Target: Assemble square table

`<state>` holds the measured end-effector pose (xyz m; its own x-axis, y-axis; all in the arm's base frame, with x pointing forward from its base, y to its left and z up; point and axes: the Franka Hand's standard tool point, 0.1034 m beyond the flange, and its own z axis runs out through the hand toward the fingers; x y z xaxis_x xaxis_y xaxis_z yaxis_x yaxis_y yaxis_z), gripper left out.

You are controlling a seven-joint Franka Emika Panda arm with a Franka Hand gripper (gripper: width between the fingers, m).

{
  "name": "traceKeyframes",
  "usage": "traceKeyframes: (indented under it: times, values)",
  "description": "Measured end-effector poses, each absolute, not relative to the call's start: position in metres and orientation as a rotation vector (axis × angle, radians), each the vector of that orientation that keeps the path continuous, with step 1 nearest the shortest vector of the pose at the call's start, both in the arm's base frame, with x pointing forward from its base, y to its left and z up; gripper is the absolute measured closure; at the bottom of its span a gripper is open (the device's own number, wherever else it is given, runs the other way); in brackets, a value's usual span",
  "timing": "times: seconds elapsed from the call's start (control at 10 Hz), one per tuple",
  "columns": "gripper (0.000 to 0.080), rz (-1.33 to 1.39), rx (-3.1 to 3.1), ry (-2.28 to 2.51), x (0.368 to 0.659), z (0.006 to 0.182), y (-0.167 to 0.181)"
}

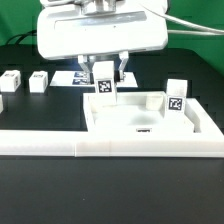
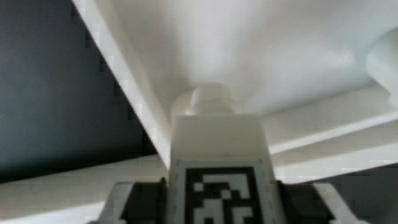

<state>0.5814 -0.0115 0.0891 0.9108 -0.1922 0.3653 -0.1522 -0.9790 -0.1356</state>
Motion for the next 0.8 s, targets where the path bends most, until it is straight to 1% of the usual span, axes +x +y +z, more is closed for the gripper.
traceKeyframes:
  times: [0.1, 0.2, 0.4, 0.6, 0.8]
  values:
    - [0.0509, -0.601, -2.957, 0.295, 0.584, 0.098, -0.008]
    - [0.0509, -0.607, -2.952, 0.301, 0.586, 0.1, -0.005]
    - [0.0509, -0.607, -2.954, 0.303, 0.589, 0.095, -0.006]
    - [0.0509, -0.604, -2.962, 0.292, 0.596, 0.083, -0.008]
    - [0.0509, -0.609, -2.962, 0.295, 0.598, 0.083, -0.01]
